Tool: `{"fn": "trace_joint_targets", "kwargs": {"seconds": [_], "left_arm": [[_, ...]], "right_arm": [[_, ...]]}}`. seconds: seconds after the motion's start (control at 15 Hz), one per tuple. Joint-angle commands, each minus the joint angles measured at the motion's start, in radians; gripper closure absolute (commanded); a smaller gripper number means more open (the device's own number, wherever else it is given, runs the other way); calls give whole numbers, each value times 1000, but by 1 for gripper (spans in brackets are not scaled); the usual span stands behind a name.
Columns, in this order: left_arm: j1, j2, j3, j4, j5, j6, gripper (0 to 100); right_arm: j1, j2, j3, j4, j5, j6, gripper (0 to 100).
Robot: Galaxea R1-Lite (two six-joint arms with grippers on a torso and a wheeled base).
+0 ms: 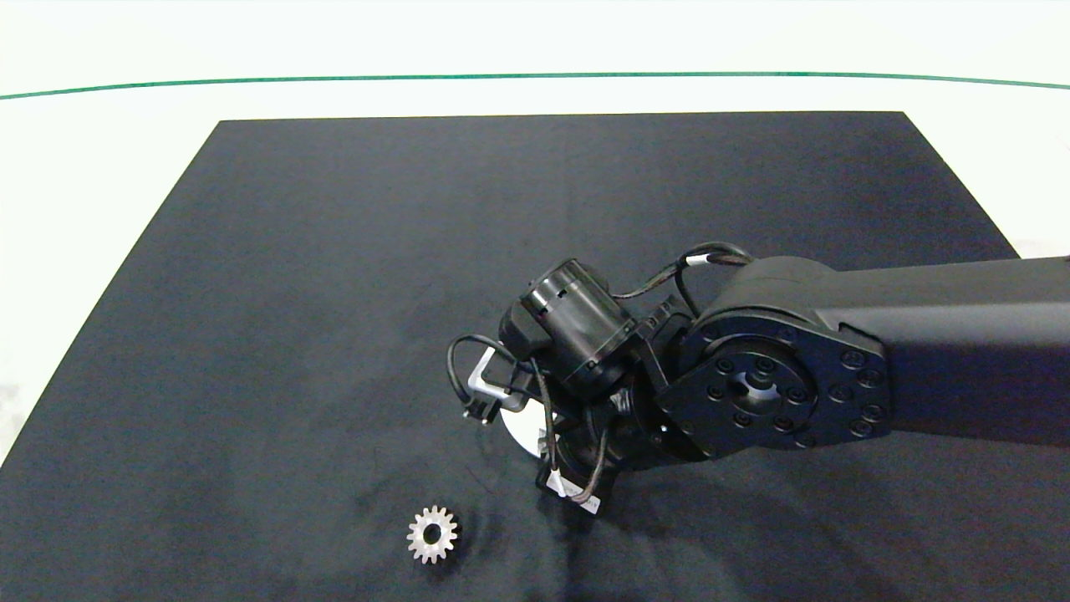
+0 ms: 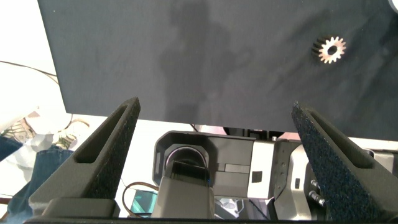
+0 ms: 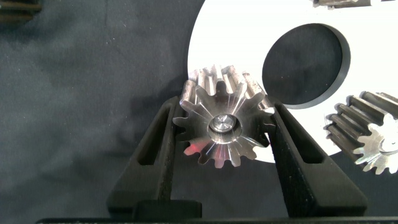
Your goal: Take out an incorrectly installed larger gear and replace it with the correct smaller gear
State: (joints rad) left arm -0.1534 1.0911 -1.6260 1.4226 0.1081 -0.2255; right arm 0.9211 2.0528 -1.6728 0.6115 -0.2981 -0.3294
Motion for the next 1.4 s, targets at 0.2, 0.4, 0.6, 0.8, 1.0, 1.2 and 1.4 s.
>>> {"fn": "trace_joint_targets", "kwargs": {"seconds": [0.2,0.4,0.6,0.8,1.0,1.2,1.4], "left_arm": [[-2,-7,0,9,1,-1,0],[-2,-7,0,9,1,-1,0],[-2,-7,0,9,2,-1,0],[0,-7,0,7,2,-1,0],[-2,-8,0,9,2,0,0],[-2,-8,0,9,2,-1,0],[0,-10,-2,7,2,0,0]], "right_arm": [[10,-34,4,2,0,0,85],[12,-40,8,4,0,3,91],[25,-106,10,4,0,-2,97],[28,-187,68,4,0,0,100],[19,-283,192,2,-4,23,100],[-41,-388,372,-7,-18,29,100],[-117,-460,516,-18,-12,43,100]]}}
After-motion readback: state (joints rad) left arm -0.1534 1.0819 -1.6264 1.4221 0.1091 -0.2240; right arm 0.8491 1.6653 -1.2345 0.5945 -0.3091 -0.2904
